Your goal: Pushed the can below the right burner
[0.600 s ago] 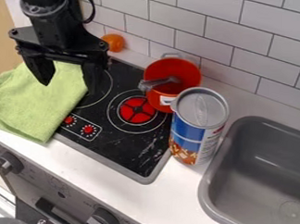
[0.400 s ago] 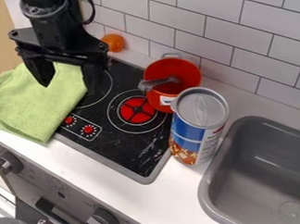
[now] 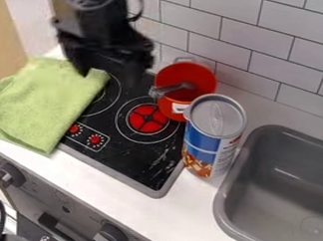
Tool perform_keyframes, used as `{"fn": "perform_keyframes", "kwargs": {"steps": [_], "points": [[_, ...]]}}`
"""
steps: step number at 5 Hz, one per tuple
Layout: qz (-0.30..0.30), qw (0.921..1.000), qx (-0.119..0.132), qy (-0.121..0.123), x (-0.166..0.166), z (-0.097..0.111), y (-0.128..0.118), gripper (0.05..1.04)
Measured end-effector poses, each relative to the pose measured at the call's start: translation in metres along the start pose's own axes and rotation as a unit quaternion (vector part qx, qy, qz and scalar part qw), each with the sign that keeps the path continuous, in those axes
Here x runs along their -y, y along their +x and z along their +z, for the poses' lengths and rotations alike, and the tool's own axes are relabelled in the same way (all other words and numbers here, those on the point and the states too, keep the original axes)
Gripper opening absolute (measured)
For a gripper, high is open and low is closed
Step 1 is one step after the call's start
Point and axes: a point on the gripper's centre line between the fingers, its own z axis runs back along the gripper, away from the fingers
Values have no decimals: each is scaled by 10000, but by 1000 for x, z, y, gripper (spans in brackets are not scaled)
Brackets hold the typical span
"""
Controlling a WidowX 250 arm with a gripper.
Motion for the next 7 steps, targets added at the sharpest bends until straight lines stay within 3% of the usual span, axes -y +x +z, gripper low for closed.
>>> {"fn": "perform_keyframes", "kwargs": {"steps": [1, 2, 4, 6, 7], "points": [[-448, 9987, 115, -222, 17, 6, 9, 999], [-1110, 9913, 332, -621, 48, 11, 22, 999], [-1504, 9847, 340, -810, 97, -5, 44, 999], [-1832, 9746, 367, -1233, 131, -21, 51, 999], [-1810, 9775, 204, -1064, 139, -30, 54, 999]]}}
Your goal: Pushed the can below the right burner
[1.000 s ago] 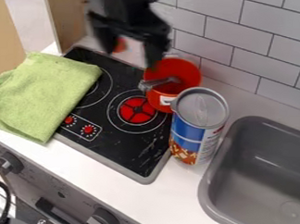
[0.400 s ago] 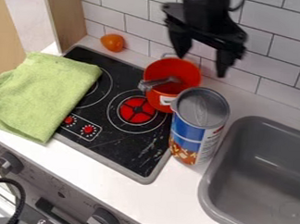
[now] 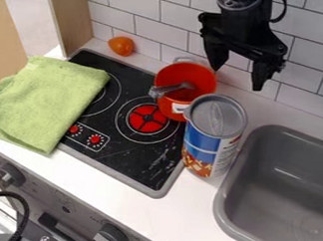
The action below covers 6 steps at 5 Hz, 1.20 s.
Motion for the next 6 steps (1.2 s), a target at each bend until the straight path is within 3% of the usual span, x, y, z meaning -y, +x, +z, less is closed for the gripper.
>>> {"fn": "perform_keyframes", "kwargs": {"steps": [3, 6], "points": [[-46, 9977, -669, 125, 5, -25, -10, 999], [-224, 9959, -856, 166, 5, -32, -20, 999]]}}
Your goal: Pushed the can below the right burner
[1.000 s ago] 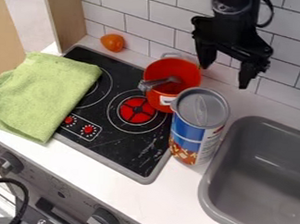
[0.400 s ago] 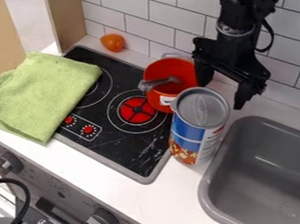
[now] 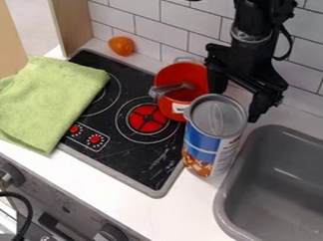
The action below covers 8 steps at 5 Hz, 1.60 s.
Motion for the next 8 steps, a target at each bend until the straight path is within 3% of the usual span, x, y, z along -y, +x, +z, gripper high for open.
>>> {"fn": "perform_keyframes", "kwargs": {"steps": [2, 4, 7, 8], "points": [[-8, 9995, -300, 15, -2, -11, -19, 999], [16, 9994, -338, 49, -6, -9, -30, 999], [480, 9972, -388, 415, -8, -9, -49, 999], [498, 9969, -432, 420, -8, -8, -58, 999]]}}
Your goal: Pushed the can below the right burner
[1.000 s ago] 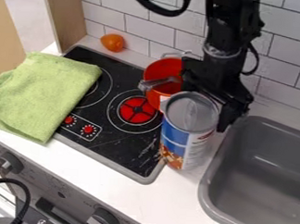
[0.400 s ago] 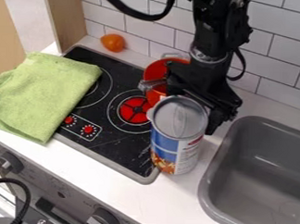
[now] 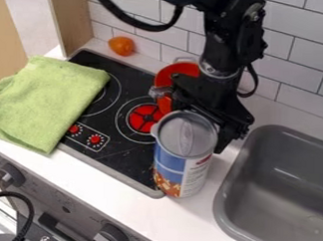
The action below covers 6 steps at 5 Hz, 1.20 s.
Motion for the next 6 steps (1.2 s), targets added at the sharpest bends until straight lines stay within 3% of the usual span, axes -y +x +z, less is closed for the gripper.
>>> {"fn": "perform_keyframes", "kwargs": {"steps": [4, 6], "points": [[-124, 9999, -90, 6, 3, 1, -33, 999], [-23, 9999, -110, 27, 3, 3, -37, 999]]}}
